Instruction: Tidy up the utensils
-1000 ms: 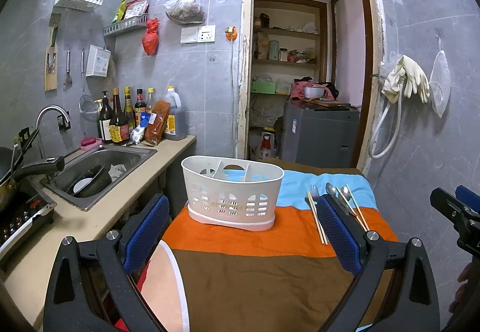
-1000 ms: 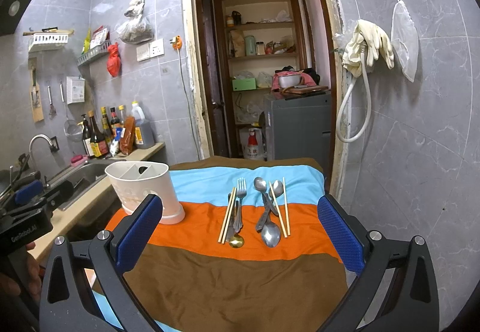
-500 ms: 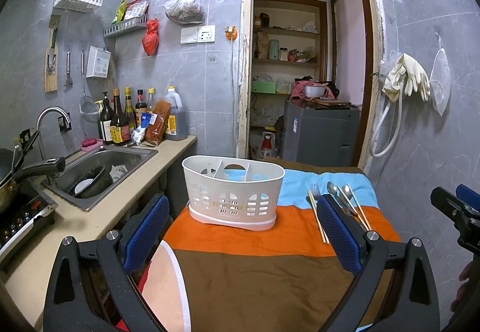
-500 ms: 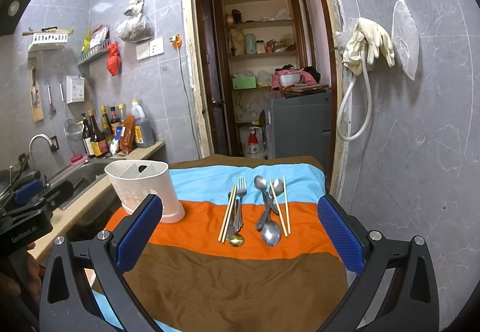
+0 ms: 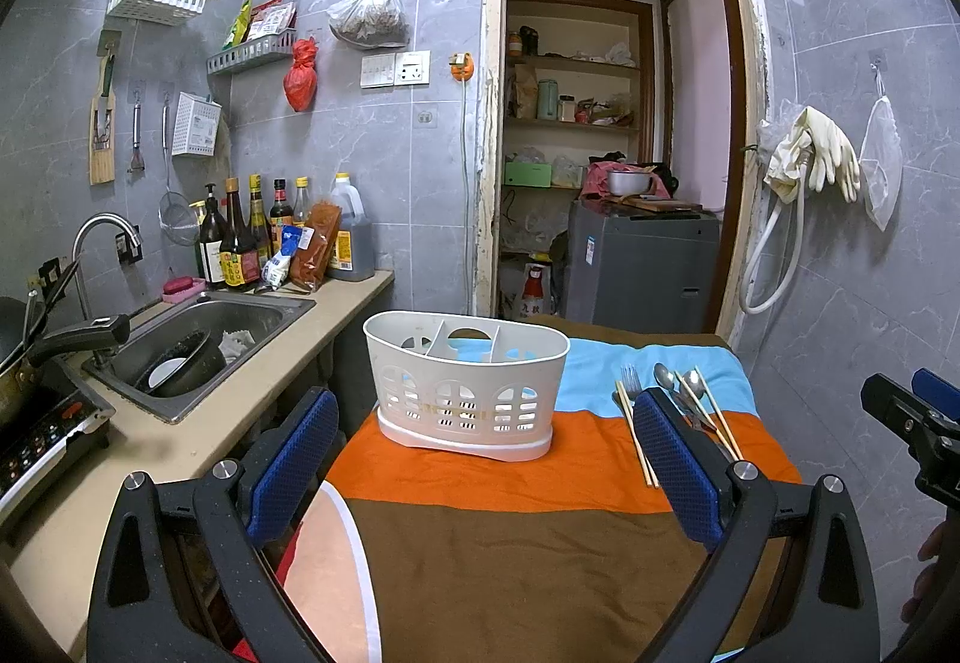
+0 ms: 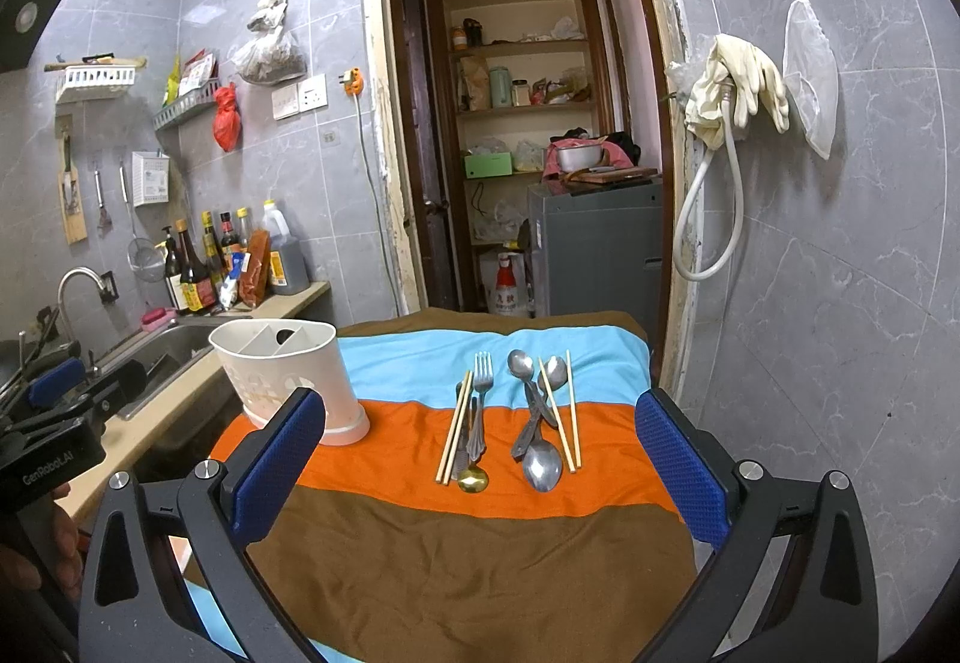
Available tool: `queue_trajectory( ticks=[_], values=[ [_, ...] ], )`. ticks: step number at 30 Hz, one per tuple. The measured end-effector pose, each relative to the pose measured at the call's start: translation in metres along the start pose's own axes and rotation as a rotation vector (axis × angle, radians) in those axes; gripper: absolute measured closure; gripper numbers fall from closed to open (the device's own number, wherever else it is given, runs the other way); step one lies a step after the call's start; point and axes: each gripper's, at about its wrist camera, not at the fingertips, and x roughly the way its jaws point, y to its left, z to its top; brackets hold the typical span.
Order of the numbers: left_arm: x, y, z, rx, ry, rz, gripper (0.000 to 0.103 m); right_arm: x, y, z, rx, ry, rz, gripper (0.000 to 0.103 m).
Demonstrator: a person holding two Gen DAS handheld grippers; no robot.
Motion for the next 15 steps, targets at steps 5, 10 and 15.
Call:
queue_trajectory(
  ticks=[5, 10, 15],
  values=[
    [-0.0003, -0.0005, 0.0, 0.001, 0.0, 0.001, 0.006, -0.0001, -0.0001, 0.0001, 0.001, 0.001, 0.0, 0.0],
    [-0.0003, -0.001, 0.0006, 0.001, 0.001, 0.001, 0.006, -0.0005, -0.0001, 0.0003, 0.001, 0.002, 0.001, 0.0],
    [0.0005, -0.002, 0.0006, 0.001, 0.001, 0.0, 0.006, -0.0008, -0.0005, 0.0004, 0.001, 0.002, 0.0, 0.0]
  ],
)
